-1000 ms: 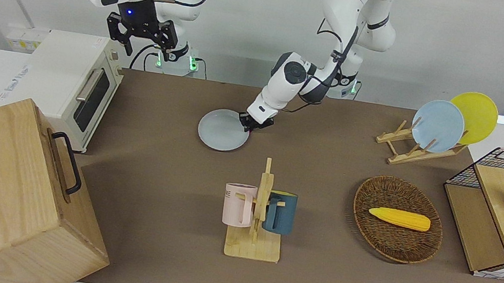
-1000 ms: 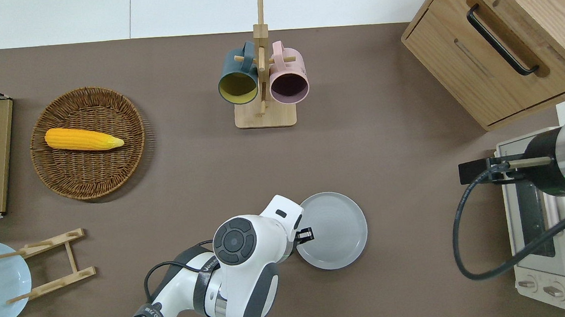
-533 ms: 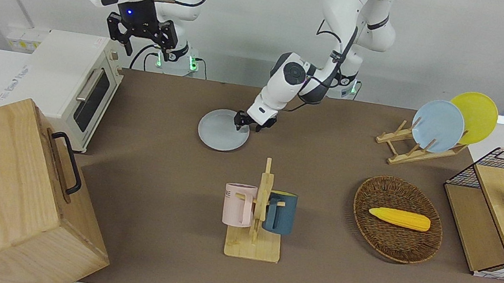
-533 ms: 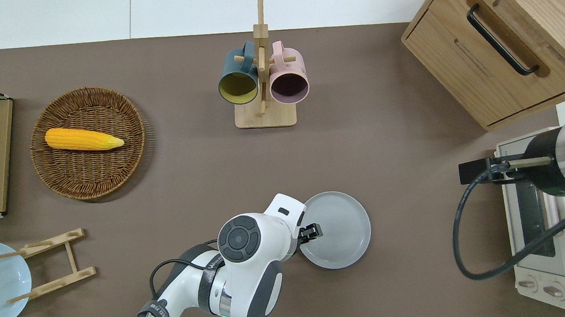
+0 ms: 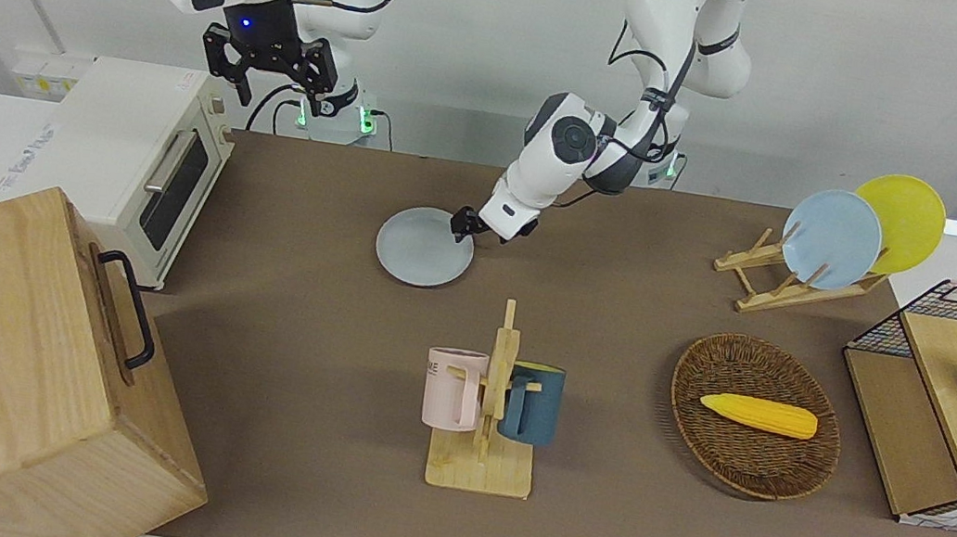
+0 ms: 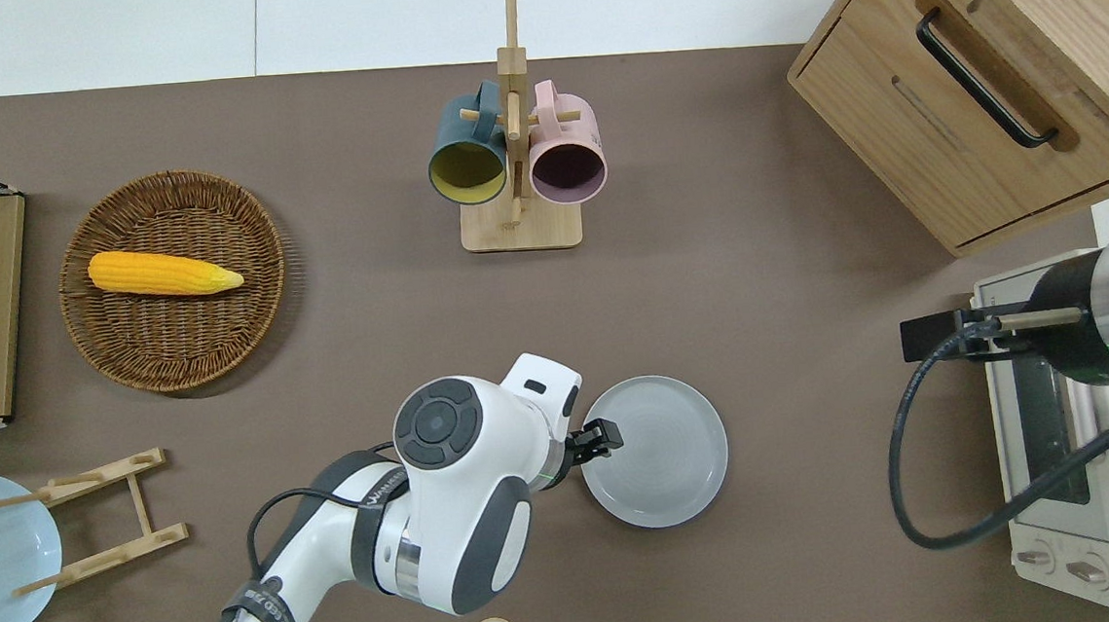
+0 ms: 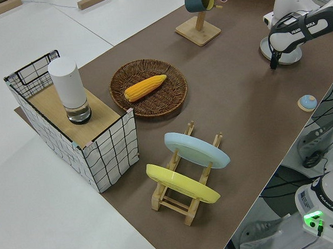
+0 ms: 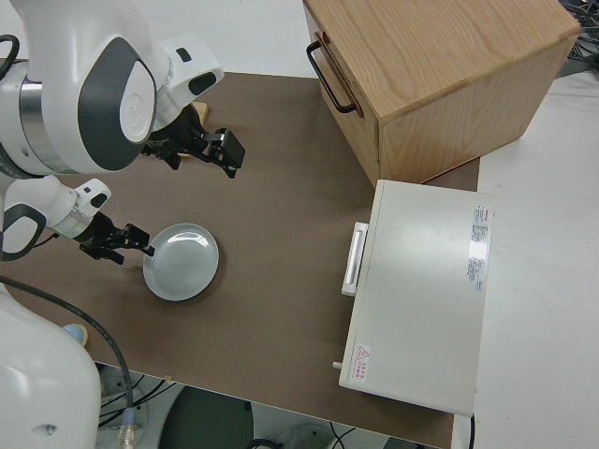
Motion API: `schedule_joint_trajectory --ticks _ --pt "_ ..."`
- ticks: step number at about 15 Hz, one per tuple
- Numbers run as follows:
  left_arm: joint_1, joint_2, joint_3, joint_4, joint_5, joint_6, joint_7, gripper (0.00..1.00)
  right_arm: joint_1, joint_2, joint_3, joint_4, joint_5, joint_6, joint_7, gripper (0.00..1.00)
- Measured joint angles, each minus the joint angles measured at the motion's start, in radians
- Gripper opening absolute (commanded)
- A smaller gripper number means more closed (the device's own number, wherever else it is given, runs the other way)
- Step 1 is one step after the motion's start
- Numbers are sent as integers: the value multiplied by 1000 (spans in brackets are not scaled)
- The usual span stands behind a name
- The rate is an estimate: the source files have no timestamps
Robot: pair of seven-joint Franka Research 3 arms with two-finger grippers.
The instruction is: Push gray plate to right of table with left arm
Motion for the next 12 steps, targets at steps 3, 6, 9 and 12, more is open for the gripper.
schedule_joint_trajectory --ticks 3,6,9,12 --pt "18 -26 80 72 7 -185 5 993 0 0 0 0 0 0 0 996" --pt "35 -47 173 175 68 -375 40 993 0 0 0 0 0 0 0 996" --pt "61 -66 255 227 99 -460 127 993 0 0 0 0 0 0 0 996" --pt "113 -79 310 231 107 -506 250 993 0 0 0 0 0 0 0 996"
